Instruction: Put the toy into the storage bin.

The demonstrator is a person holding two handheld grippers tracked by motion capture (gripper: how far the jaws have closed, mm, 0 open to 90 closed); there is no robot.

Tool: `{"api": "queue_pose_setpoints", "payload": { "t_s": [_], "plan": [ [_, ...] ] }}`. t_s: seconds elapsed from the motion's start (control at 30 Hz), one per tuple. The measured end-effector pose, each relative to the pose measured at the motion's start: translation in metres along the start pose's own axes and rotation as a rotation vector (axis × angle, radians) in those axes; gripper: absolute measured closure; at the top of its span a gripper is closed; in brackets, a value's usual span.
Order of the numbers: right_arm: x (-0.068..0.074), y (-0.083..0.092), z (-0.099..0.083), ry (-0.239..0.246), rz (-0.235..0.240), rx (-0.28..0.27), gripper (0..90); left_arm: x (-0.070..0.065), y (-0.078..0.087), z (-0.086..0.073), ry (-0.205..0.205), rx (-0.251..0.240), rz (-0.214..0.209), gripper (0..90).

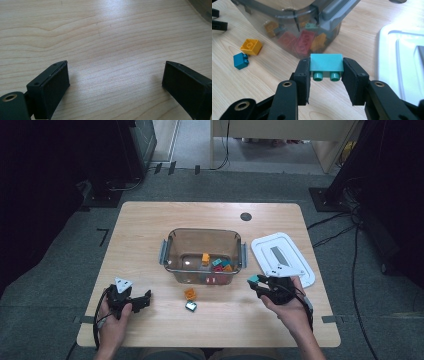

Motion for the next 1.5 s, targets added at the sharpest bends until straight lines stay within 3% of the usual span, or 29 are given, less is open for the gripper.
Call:
{"api": "queue_pose_setpoints", "payload": {
  "t_s": [0.37, 0.67, 1.17, 1.5],
  "plan": [
    [-0.018, 0.015, 0.018, -0.02, -0.017, 0.005, 60.1, 0.0, 0.0, 0.0, 0.002, -0.002, 0.0, 7.2],
    [-0.02, 0.019, 0.038, -0.026, 0.0, 0.002, 60.0, 0.0, 0.0, 0.0, 0.0, -0.001, 0.0, 7.2],
    [-0.007, 0.0, 0.082, -0.014, 0.053, -0.035, 60.0, 0.0, 0.0, 0.0, -0.001, 0.0, 0.0, 7.2],
    [0.002, -0.03, 0.09, -0.008, 0.086, -0.009, 60.0, 0.0, 0.0, 0.0, 0.0, -0.002, 0.001, 7.2]
  ]
}}
Point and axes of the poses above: each handheld gripper's, and its own axes: y roughly backward along the jaws, z roughly out of its top, x roughly to its left, the point moved 10 cm from there along -y, roughly forward along the jaws, and after that the axes turned 12 degrees about y, right-handed, at the moved point
